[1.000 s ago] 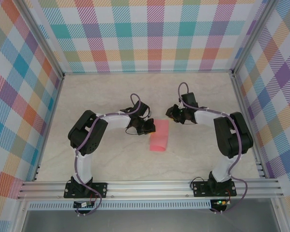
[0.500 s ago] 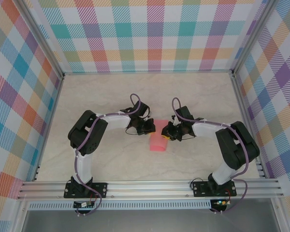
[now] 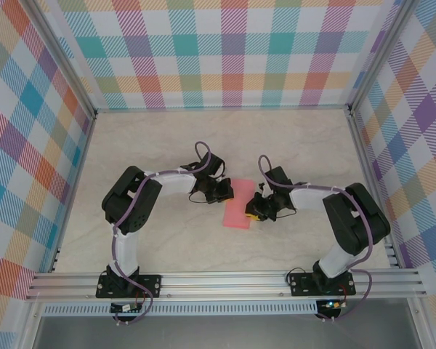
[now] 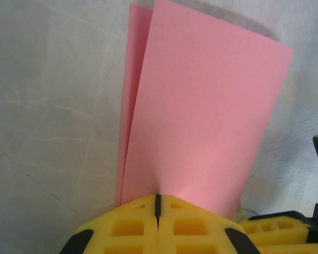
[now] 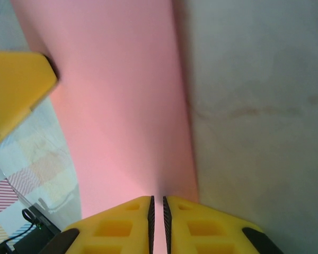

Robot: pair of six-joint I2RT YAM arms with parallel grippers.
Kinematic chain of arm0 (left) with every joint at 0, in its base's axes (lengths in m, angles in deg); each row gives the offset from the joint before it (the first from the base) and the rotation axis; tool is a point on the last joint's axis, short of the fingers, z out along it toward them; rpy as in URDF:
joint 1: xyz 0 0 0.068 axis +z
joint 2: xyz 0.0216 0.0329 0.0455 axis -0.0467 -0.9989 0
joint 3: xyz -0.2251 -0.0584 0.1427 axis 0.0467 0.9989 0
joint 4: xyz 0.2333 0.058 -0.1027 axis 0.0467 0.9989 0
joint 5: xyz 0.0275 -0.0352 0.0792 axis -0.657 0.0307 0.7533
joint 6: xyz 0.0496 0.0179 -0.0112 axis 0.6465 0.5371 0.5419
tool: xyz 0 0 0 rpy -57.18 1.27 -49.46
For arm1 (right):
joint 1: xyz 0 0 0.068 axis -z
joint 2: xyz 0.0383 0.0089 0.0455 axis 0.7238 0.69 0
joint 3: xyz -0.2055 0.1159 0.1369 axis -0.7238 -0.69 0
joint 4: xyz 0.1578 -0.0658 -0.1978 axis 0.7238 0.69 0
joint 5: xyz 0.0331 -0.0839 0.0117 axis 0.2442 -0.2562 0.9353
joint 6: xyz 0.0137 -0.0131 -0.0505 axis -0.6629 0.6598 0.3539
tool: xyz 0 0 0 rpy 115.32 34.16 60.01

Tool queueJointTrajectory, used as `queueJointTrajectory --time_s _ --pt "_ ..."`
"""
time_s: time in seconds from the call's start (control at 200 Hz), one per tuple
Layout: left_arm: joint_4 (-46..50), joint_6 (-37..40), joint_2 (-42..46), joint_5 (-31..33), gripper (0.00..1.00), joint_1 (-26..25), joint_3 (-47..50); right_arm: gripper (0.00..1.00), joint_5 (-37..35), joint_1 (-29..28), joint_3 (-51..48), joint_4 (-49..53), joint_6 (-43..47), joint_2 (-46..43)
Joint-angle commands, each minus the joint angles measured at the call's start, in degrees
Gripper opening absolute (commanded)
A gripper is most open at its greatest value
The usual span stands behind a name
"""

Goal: Fold a paper plane with a square sheet of paper (pick it up from the middle)
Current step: Fold the square sheet of paper in half at the center of the table.

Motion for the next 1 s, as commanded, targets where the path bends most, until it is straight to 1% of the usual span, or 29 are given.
queueJointTrajectory --time_s 0.0,0.105,0.19,0.28,0.365,0.505,0.625,0.775,0.995 --pt "11.7 -1.21 -4.49 10.3 0.0 0.08 5.14 0.17 0.7 -0.68 -4.31 9.08 1.68 -1.48" --pt "11.31 -1.22 -4.63 9.95 0.0 0.06 5.5 0.17 0.21 -0.77 -4.65 8.92 2.28 -3.96" --pt "11.22 -1.16 -4.7 9.7 0.0 0.06 5.46 0.18 0.43 -1.3 -2.3 5.81 1.25 -6.58" --pt "11.18 -1.09 -4.61 9.68 0.0 0.1 5.41 0.18 -1.98 -2.9 1.41 3.62 0.19 -8.27" --pt "11.14 -1.09 -4.44 9.59 0.0 0.06 5.37 0.18 -3.4 -3.81 3.71 2.13 -0.4 -7.47" --pt "11.11 -1.13 -4.51 9.5 0.0 0.06 5.19 0.18 -3.26 -5.22 5.47 0.68 -0.49 -2.62" --pt "11.15 -1.14 -4.66 9.59 0.0 0.06 4.91 0.17 -2.28 -6.13 4.72 -0.15 -0.4 0.24" --pt "11.23 -1.26 -4.8 9.73 0.0 0.06 4.97 0.18 -1.29 -6.31 1.95 0.17 -0.4 1.03" --pt "11.32 -1.24 -4.98 10.17 0.0 0.07 5.13 0.18 -0.71 -6.48 -3.81 5.34 0.6 -2.77"
